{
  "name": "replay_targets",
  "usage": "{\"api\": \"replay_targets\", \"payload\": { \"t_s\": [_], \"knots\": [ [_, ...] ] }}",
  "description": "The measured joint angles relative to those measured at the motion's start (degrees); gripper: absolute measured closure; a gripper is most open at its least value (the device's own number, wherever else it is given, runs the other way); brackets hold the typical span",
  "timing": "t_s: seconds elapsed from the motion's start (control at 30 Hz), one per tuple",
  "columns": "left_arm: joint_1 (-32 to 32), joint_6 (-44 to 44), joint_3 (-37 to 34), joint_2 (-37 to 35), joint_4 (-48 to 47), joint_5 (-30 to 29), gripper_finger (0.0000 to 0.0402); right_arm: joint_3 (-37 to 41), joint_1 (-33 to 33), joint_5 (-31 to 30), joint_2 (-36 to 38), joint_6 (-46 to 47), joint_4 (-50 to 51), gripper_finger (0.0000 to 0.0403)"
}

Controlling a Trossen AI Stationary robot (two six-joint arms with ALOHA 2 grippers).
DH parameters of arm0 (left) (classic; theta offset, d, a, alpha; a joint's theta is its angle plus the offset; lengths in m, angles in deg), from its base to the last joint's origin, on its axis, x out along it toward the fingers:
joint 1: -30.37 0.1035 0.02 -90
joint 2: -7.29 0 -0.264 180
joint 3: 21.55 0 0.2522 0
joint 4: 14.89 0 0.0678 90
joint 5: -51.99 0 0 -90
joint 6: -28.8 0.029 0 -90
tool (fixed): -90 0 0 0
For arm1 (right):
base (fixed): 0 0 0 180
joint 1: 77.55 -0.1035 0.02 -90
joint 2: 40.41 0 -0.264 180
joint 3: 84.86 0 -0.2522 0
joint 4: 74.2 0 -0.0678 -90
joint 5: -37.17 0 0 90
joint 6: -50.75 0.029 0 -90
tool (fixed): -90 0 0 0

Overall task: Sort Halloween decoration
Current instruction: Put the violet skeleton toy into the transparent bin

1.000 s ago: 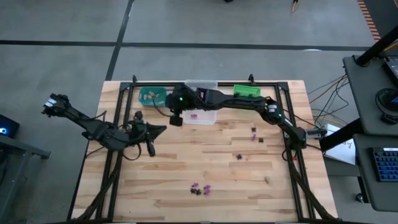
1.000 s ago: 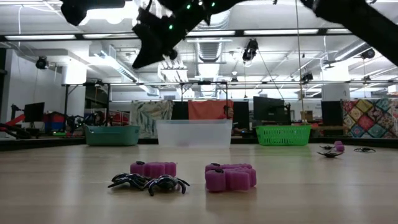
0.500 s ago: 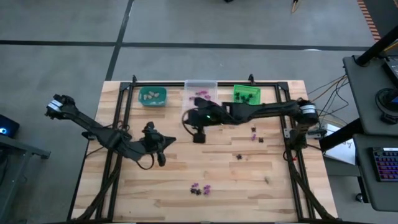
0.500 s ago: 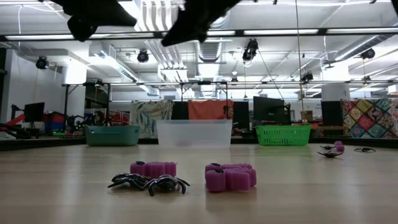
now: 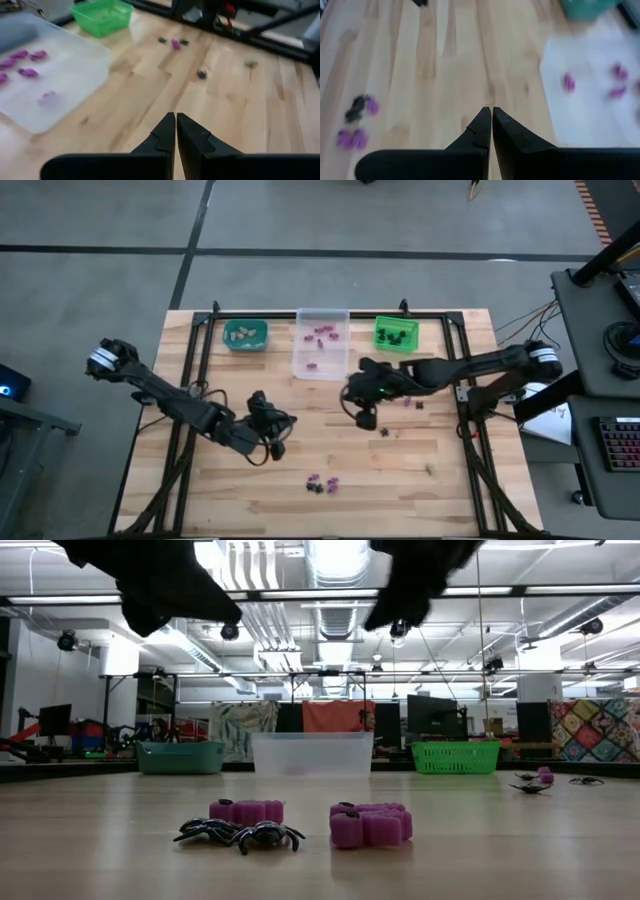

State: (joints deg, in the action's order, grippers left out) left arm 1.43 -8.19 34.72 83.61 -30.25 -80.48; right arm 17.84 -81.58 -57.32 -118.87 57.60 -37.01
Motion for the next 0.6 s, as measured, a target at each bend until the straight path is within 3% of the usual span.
{"api": "replay_targets", "payload": {
  "t_s": [0.3,0.6],
  "knots": [
    [0.0,4.2,8.5,11.0,-4.0,9.5,0.0388,7.5,-2.4,0.0,9.0,11.8,8.1,0.0394],
    [-1.2,2.3,22.0,24.3,-23.7,13.5,0.0311,10.6,-3.8,0.0,9.4,20.1,7.6,0.0394]
  ]
}}
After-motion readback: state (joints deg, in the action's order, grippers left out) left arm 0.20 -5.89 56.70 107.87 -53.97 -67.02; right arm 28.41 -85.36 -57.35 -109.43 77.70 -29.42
